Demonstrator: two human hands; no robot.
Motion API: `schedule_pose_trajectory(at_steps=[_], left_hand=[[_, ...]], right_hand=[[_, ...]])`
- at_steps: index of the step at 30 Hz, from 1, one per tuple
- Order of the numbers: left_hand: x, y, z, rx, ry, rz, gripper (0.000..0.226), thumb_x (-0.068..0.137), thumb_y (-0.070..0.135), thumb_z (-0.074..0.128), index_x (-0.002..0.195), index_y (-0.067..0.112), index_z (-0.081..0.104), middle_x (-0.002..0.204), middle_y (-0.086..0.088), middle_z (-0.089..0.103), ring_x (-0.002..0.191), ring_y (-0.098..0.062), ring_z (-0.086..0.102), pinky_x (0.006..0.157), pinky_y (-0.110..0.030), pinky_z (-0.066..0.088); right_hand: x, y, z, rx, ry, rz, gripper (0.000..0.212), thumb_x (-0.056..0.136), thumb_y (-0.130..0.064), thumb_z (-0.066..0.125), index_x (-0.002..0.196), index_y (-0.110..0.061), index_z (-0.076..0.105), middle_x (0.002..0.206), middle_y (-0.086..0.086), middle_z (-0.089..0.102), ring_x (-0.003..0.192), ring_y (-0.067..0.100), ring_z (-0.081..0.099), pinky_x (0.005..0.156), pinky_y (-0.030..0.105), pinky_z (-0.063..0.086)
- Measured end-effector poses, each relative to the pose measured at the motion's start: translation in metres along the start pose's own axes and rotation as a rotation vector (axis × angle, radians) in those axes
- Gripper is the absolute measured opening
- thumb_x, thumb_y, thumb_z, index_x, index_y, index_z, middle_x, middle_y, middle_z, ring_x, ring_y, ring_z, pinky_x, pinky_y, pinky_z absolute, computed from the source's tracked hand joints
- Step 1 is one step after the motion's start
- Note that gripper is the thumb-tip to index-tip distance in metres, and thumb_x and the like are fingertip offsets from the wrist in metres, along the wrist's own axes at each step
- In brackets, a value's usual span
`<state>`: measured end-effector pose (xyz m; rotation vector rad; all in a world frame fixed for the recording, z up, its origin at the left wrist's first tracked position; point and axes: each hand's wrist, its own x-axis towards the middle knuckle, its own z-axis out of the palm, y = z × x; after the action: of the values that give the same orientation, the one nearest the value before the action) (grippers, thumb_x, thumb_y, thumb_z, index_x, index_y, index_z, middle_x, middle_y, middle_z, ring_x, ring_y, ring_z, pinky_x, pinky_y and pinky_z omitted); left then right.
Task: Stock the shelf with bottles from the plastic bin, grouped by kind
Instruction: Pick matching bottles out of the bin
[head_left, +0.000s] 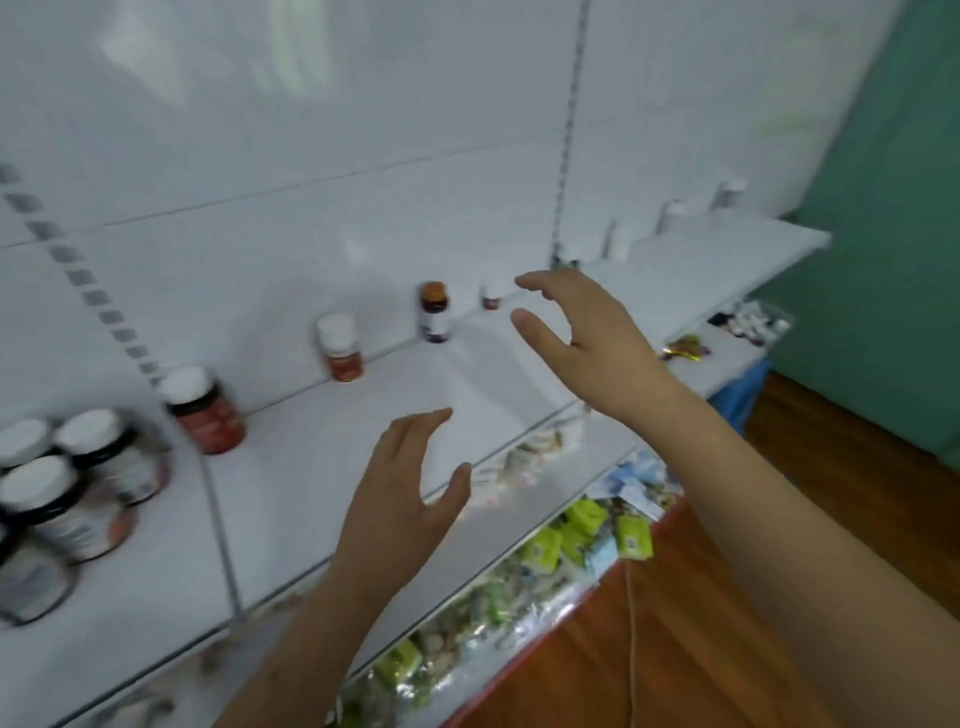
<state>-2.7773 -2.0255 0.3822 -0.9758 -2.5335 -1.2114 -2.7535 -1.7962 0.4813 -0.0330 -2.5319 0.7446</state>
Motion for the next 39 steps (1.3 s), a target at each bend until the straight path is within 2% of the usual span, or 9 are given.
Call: schedule_pose_trajectory(at_steps=[4, 10, 13, 15, 19, 22, 26, 31, 39], left_hand=[[0.015, 0.05, 0.078, -0.06, -0.156, 0.083, 0.051, 0.089, 0.048, 0.056, 0.137, 0.037, 0.044, 0.128, 0.023, 0.045, 0.12, 0.004, 0.044, 0.097, -0.018, 0.039], [0.046, 0.096, 0.172, -0.065, -0.381, 0.273, 0.057, 0.089, 0.059, 0.044, 0.141, 0.034, 0.042, 0.136, 0.02, 0.042, 0.125, 0.006, 0.038, 0.1, -0.02, 0.037], [0.07, 0.111, 0.22, -0.057, -0.456, 0.369, 0.058, 0.091, 0.058, 0.045, 0.142, 0.032, 0.042, 0.135, 0.023, 0.039, 0.122, 0.012, 0.032, 0.1, -0.012, 0.03], [0.092, 0.12, 0.253, -0.072, -0.509, 0.41, 0.056, 0.093, 0.053, 0.052, 0.144, 0.032, 0.04, 0.133, 0.025, 0.035, 0.121, 0.013, 0.028, 0.101, -0.014, 0.03], [0.146, 0.134, 0.323, -0.121, -0.606, 0.448, 0.063, 0.093, 0.053, 0.053, 0.149, 0.033, 0.031, 0.142, 0.019, 0.034, 0.133, -0.001, 0.031, 0.105, -0.02, 0.029], [0.191, 0.15, 0.367, -0.125, -0.648, 0.491, 0.066, 0.093, 0.057, 0.05, 0.15, 0.03, 0.031, 0.148, 0.009, 0.038, 0.137, -0.008, 0.033, 0.107, -0.023, 0.03], [0.252, 0.175, 0.415, -0.134, -0.679, 0.481, 0.078, 0.088, 0.071, 0.039, 0.15, 0.025, 0.032, 0.147, 0.004, 0.039, 0.134, -0.009, 0.036, 0.105, -0.022, 0.031], [0.303, 0.214, 0.476, -0.157, -0.692, 0.488, 0.067, 0.093, 0.052, 0.053, 0.15, 0.023, 0.032, 0.146, 0.002, 0.04, 0.132, -0.013, 0.038, 0.107, -0.029, 0.036], [0.368, 0.238, 0.584, 0.012, -0.757, 0.52, 0.076, 0.092, 0.063, 0.047, 0.151, 0.018, 0.031, 0.148, -0.001, 0.041, 0.136, -0.018, 0.034, 0.108, -0.033, 0.035]], right_hand=[[-0.049, 0.072, -0.064, -0.062, 0.039, 0.147, 0.049, 0.1, -0.05, 0.045, 0.141, -0.024, 0.047, 0.14, -0.008, 0.048, 0.126, 0.01, 0.045, 0.098, 0.028, 0.042], [-0.112, 0.151, -0.14, -0.203, 0.127, 0.332, 0.055, 0.1, -0.051, 0.044, 0.147, -0.022, 0.041, 0.149, -0.005, 0.044, 0.136, 0.009, 0.038, 0.104, 0.017, 0.026], [-0.136, 0.192, -0.162, -0.304, 0.148, 0.423, 0.059, 0.099, -0.054, 0.042, 0.147, -0.019, 0.041, 0.147, 0.0, 0.046, 0.136, 0.016, 0.04, 0.111, 0.028, 0.032], [-0.146, 0.22, -0.176, -0.363, 0.147, 0.508, 0.061, 0.099, -0.056, 0.041, 0.148, -0.02, 0.038, 0.149, 0.0, 0.044, 0.136, 0.02, 0.04, 0.113, 0.038, 0.034], [-0.141, 0.28, -0.206, -0.526, 0.115, 0.637, 0.063, 0.099, -0.055, 0.04, 0.151, -0.021, 0.033, 0.154, 0.001, 0.038, 0.14, 0.022, 0.035, 0.115, 0.04, 0.031], [-0.124, 0.324, -0.233, -0.579, 0.08, 0.72, 0.065, 0.099, -0.058, 0.036, 0.153, -0.024, 0.028, 0.157, 0.0, 0.033, 0.144, 0.022, 0.03, 0.116, 0.044, 0.03], [-0.095, 0.37, -0.266, -0.634, 0.082, 0.798, 0.067, 0.098, -0.061, 0.034, 0.155, -0.025, 0.024, 0.159, -0.002, 0.03, 0.145, 0.023, 0.027, 0.117, 0.046, 0.028], [-0.075, 0.432, -0.29, -0.571, 0.112, 0.878, 0.069, 0.098, -0.062, 0.034, 0.155, -0.026, 0.023, 0.159, -0.001, 0.03, 0.145, 0.022, 0.027, 0.118, 0.044, 0.028], [-0.065, 0.558, -0.337, -0.443, 0.166, 0.974, 0.07, 0.097, -0.062, 0.037, 0.155, -0.025, 0.023, 0.159, 0.001, 0.029, 0.145, 0.022, 0.027, 0.115, 0.04, 0.027]])
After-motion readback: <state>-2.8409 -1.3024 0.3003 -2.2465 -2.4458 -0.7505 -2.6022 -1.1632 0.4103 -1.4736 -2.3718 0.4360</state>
